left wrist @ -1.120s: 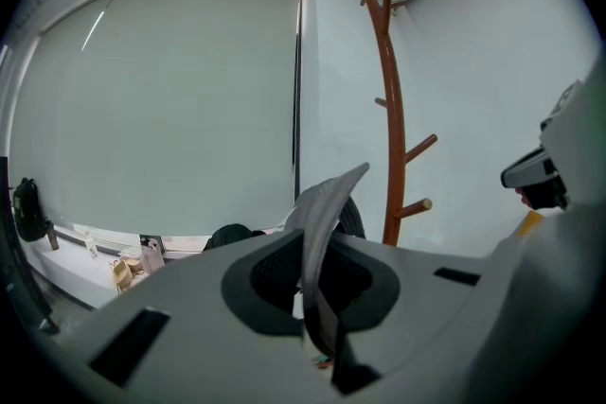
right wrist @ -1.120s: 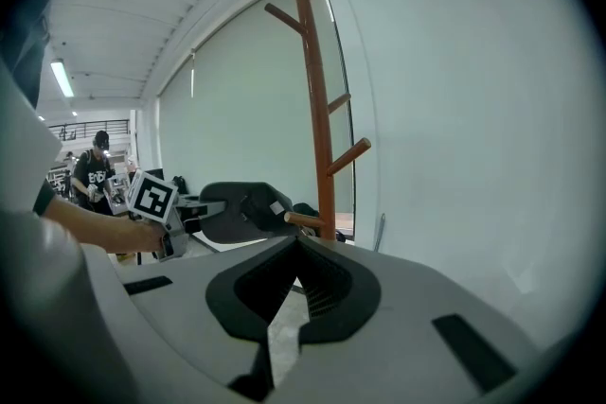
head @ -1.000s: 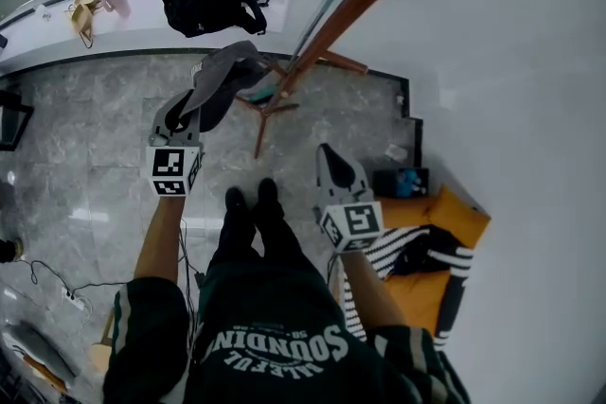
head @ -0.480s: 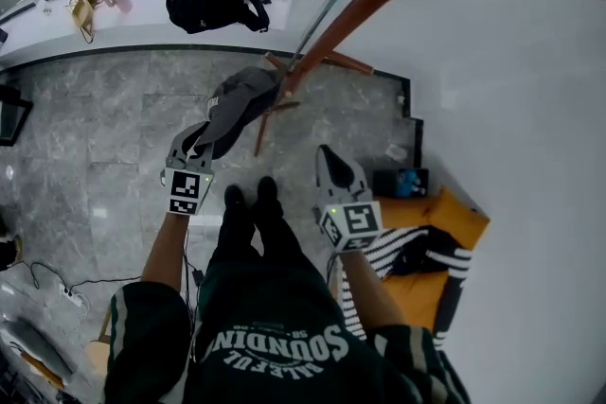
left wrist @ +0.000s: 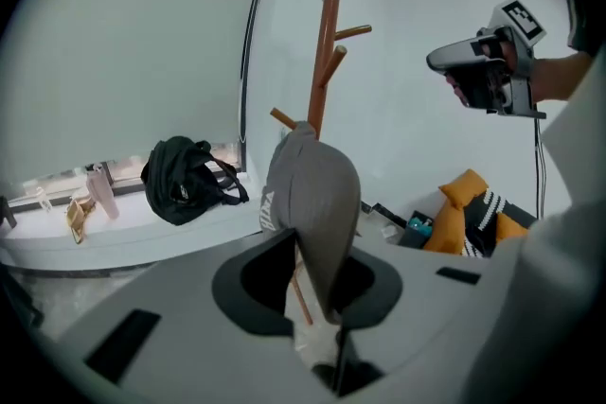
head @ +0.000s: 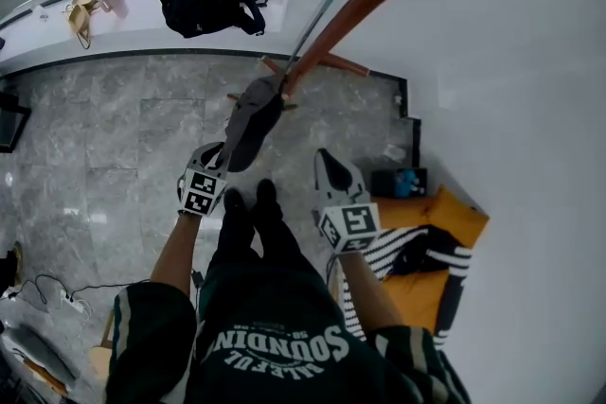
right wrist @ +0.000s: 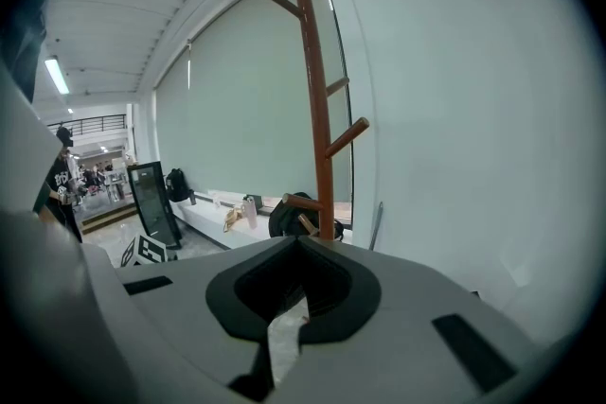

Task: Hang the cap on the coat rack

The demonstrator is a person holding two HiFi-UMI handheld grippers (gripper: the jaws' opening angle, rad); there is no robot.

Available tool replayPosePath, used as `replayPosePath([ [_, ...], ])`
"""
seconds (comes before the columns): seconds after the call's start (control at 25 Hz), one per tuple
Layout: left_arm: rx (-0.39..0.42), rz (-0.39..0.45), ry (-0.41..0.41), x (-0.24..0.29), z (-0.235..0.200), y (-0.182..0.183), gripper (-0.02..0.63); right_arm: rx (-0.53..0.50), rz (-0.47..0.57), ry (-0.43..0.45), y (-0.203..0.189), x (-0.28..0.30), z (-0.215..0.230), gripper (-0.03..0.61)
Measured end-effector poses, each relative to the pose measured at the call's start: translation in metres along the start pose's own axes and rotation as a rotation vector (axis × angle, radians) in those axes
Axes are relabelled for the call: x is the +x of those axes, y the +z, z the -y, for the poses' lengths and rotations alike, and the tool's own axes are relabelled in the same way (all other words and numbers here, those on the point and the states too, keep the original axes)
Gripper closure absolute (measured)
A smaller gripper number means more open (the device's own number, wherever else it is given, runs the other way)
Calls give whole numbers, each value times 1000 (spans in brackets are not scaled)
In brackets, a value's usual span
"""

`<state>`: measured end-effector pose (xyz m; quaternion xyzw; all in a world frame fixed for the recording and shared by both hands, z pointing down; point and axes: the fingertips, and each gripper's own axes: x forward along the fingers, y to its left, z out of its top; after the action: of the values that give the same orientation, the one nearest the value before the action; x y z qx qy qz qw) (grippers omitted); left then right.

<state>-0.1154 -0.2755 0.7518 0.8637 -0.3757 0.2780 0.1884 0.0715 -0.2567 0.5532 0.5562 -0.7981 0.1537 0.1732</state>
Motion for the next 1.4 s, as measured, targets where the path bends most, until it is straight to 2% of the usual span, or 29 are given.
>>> replayPosePath([
  [0.12,-24,-41,9,4,0,-14,575,5,-4,-6,-2,-2,3,580],
  [0.36,-71,-146,130,17,-28,-48,575,17,-18,-13,-10,-6,7,580],
  [0.52,-108,-213,130,33,-36,-58,575,18,-29,-21,-16,-7,11,580],
  [0.68,-172,-245,145,48,-43,-68,575,25,-47,-30,-26,-12,9,580],
  [0.92,-225,-254,139,62,-42,-77,574,22,-75,-42,-34,-17,17,580],
  [1.04,-262,-263,136,54,-42,-88,561,24,-77,-36,-35,-16,14,580],
  [1.2,-268,-263,161,33,-49,-94,558,23,-77,-18,-36,-12,3,580],
  [1.36,-238,-182,172,14,-56,-71,564,19,-58,-2,-30,-5,-7,580],
  [1.4,-226,-147,169,8,-55,-59,593,22,-50,-2,-28,-4,-8,580],
])
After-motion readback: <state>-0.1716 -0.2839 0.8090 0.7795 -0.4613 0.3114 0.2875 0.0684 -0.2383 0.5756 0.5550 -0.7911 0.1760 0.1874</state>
